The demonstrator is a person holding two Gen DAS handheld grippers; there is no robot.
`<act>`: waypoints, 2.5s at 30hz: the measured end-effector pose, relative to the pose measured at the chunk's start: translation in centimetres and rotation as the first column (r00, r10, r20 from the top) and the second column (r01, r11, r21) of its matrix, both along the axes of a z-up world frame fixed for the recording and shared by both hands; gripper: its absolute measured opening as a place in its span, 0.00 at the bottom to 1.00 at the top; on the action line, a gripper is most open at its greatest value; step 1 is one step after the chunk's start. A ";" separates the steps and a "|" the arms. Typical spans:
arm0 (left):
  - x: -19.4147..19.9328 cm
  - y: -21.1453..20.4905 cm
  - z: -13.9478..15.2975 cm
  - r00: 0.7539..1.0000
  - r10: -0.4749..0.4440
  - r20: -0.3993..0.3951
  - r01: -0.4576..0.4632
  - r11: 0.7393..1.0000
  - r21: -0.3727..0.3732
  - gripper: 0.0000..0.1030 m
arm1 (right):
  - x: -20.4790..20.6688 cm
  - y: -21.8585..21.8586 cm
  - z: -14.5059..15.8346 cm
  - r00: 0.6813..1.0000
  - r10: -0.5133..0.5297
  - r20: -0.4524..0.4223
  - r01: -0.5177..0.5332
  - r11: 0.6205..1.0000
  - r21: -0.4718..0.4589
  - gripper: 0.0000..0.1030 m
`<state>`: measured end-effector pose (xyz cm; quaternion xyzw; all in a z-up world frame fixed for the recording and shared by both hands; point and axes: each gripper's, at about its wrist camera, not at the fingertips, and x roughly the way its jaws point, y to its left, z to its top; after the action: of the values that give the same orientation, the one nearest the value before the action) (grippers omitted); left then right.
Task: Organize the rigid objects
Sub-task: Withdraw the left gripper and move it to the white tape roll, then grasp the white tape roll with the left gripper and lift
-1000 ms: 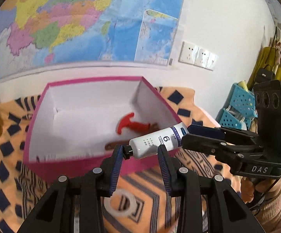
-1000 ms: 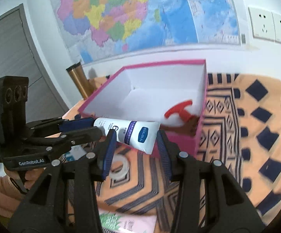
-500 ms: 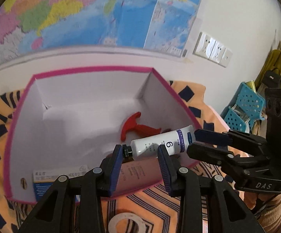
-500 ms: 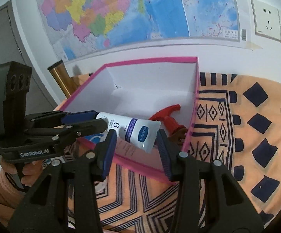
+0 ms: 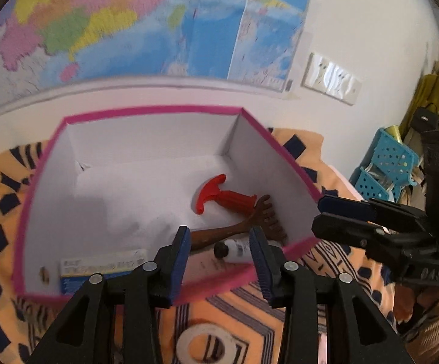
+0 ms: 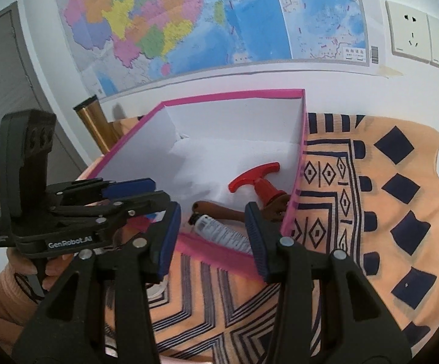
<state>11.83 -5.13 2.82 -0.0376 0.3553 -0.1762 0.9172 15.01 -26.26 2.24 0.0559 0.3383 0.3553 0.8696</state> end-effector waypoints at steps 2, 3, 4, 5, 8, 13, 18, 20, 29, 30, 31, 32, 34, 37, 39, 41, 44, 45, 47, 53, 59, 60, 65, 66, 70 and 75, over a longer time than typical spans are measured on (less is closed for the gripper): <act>-1.6 0.7 0.4 0.999 0.002 0.034 -0.002 1.000 0.001 0.44 | -1.0 -0.2 0.2 1.000 0.024 0.009 -0.024 0.999 0.026 0.45; -2.3 1.0 0.5 0.999 0.008 0.046 -0.008 1.000 0.003 0.45 | -1.4 -0.2 0.2 0.999 0.036 0.013 -0.037 0.999 0.032 0.45; -3.0 1.4 0.6 0.998 0.011 0.057 -0.011 1.000 0.002 0.46 | -1.8 -0.2 0.2 0.999 0.051 0.016 -0.051 0.998 0.038 0.45; -3.6 1.8 0.5 0.998 0.009 0.058 -0.009 1.000 -0.004 0.47 | -2.2 -0.1 0.2 0.998 0.067 0.016 -0.067 0.997 0.043 0.45; -4.7 2.7 -0.3 0.999 0.033 0.042 -0.033 0.999 -0.005 0.48 | -3.2 0.6 -0.4 0.993 0.119 0.000 -0.119 0.991 0.056 0.45; -6.1 2.9 -2.8 0.998 0.050 -0.034 -0.050 0.999 -0.005 0.48 | -3.8 2.3 -2.1 0.984 0.169 -0.048 -0.167 0.985 0.045 0.45; -6.8 2.3 -5.1 0.994 0.048 -0.095 -0.047 0.999 0.015 0.48 | -4.2 3.7 -3.6 0.976 0.198 -0.089 -0.197 0.980 0.026 0.45; -6.9 2.1 -5.7 0.993 0.061 -0.103 -0.057 0.998 0.041 0.48 | -4.3 4.2 -4.1 0.974 0.205 -0.101 -0.205 0.979 0.015 0.45; -7.6 2.0 -6.9 0.989 0.087 -0.122 -0.079 0.995 0.068 0.48 | -4.0 5.5 -6.0 0.965 0.214 -0.150 -0.218 0.976 -0.011 0.45; -7.6 2.0 -6.9 0.989 0.086 -0.122 -0.078 0.995 0.069 0.48 | -3.9 5.6 -6.1 0.965 0.214 -0.153 -0.219 0.976 -0.014 0.45; -7.6 1.9 -6.9 0.989 0.088 -0.121 -0.080 0.994 0.070 0.48 | -3.9 5.7 -6.3 0.964 0.216 -0.156 -0.221 0.975 -0.015 0.45; -7.7 1.9 -6.9 0.989 0.090 -0.119 -0.082 0.994 0.072 0.48 | -4.0 5.7 -6.3 0.963 0.217 -0.158 -0.222 0.975 -0.015 0.45; -7.8 1.8 -6.9 0.989 0.094 -0.115 -0.085 0.993 0.078 0.48 | -3.9 5.9 -6.5 0.962 0.219 -0.163 -0.225 0.974 -0.018 0.45; -7.9 1.8 -6.9 0.989 0.093 -0.116 -0.084 0.993 0.078 0.48 | -3.8 6.2 -6.8 0.960 0.221 -0.171 -0.228 0.973 -0.023 0.45; -8.0 1.8 -7.0 0.989 0.097 -0.115 -0.088 0.993 0.083 0.48 | -3.7 6.3 -7.0 0.959 0.221 -0.176 -0.230 0.973 -0.028 0.45; -7.9 1.8 -7.1 0.988 0.098 -0.117 -0.089 0.993 0.083 0.48 | -3.5 6.5 -7.4 0.958 0.219 -0.183 -0.229 0.973 -0.034 0.45; -7.8 1.8 -7.4 0.987 0.101 -0.124 -0.090 0.992 0.089 0.48 | -3.2 6.8 -7.8 0.956 0.218 -0.195 -0.230 0.972 -0.039 0.45; -7.8 1.7 -7.4 0.987 0.099 -0.126 -0.088 0.992 0.090 0.48 | -3.0 6.9 -8.0 0.956 0.217 -0.199 -0.230 0.972 -0.042 0.45; -7.6 1.7 -7.7 0.986 0.099 -0.133 -0.087 0.992 0.093 0.48 | -2.8 7.1 -8.3 0.954 0.218 -0.206 -0.232 0.971 -0.047 0.45; -7.3 1.6 -8.0 0.985 0.098 -0.142 -0.085 0.992 0.095 0.48 | -2.2 8.1 -8.9 0.951 0.223 -0.215 -0.242 0.968 -0.069 0.45; -7.2 2.0 -8.5 0.981 0.107 -0.160 -0.093 0.992 0.090 0.48 | -1.8 9.1 -9.3 0.949 0.230 -0.214 -0.256 0.961 -0.102 0.45; -7.3 2.2 -8.7 0.981 0.107 -0.163 -0.093 0.992 0.089 0.48 | -1.8 9.2 -9.3 0.950 0.229 -0.212 -0.256 0.961 -0.108 0.45; -7.6 2.6 -9.1 0.978 0.105 -0.181 -0.093 0.993 0.074 0.46 | -2.2 10.0 -9.1 0.950 0.247 -0.193 -0.277 0.949 -0.149 0.44; -7.7 2.6 -9.1 0.978 0.106 -0.180 -0.094 0.993 0.073 0.46 | -2.3 10.1 -9.1 0.950 0.250 -0.188 -0.280 0.947 -0.156 0.44; -7.7 2.8 -9.0 0.976 0.092 -0.195 -0.084 0.995 0.050 0.41 | -2.7 10.7 -9.2 0.954 0.253 -0.162 -0.284 0.937 -0.205 0.30; -7.3 2.7 -9.4 0.971 0.061 -0.232 -0.060 0.998 0.013 0.35 | -2.6 10.6 -9.3 0.958 0.245 -0.148 -0.274 0.934 -0.230 0.17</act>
<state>4.50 -2.44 -6.60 -0.0662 0.4592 -0.1415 0.8745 12.38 -15.66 -7.07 -0.0778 0.4346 0.4181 0.7939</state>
